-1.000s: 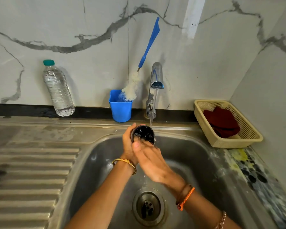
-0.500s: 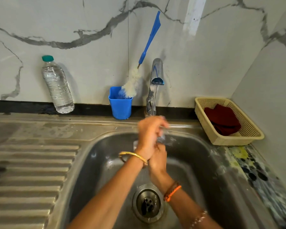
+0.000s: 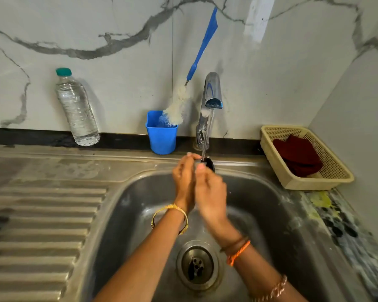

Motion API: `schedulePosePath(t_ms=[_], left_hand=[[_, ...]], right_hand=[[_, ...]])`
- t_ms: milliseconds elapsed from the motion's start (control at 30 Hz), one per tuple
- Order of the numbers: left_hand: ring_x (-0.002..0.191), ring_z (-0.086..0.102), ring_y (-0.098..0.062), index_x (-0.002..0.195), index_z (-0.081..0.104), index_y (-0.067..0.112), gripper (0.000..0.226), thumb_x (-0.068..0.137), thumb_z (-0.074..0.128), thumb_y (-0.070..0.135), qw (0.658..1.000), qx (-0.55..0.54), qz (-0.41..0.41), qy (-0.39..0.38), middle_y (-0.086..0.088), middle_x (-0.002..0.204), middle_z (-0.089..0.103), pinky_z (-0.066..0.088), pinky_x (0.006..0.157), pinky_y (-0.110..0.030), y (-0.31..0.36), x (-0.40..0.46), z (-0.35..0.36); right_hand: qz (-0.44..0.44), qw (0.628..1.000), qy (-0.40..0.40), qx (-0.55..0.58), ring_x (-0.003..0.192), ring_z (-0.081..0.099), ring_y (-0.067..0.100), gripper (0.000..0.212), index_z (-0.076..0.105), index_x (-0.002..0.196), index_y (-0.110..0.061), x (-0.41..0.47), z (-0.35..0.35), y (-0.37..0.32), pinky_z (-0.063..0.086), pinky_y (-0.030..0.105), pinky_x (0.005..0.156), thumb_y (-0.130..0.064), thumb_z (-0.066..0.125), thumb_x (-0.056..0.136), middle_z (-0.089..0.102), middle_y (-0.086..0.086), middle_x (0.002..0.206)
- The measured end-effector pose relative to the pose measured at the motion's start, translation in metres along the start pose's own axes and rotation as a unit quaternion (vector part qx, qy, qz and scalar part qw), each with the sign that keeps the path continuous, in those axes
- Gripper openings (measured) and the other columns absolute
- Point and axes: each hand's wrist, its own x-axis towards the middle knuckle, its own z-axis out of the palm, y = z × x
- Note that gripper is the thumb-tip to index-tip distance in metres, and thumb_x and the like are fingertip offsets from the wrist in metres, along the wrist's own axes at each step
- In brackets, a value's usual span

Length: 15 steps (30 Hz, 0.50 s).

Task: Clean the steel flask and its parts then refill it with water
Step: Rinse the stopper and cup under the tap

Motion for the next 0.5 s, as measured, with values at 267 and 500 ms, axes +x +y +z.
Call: schedulePosePath(t_ms=[267,500], left_hand=[[0.05,0.051,-0.016,0.078,0.056,0.014,0.027,0.089,0.052,0.038,0.969,0.015,-0.245,0.037,-0.006,0.063,0.056,0.041,0.035,-0.018,0.012,0.005,0.004],[0.063,0.057,-0.002,0.077,0.058,0.011,0.013,0.089,0.054,0.011,0.991,-0.017,0.13,-0.002,0.004,0.068,0.06,0.048,0.06,-0.016,-0.004,-0.003,0.004]], right_hand=[[-0.455,0.858,-0.074,-0.226,0.049,0.054,0.026,0.029,0.043,0.075,-0.012,0.033,-0.04,0.049,0.037,0.028,0.066,-0.026,0.031,0.098,0.055,0.009,0.054],[0.083,0.996,0.018,0.023,0.078,0.054,0.021,0.038,0.065,0.087,-0.009,0.009,-0.012,-0.026,0.036,0.028,0.071,-0.031,0.037,0.1,0.059,0.005,0.079]])
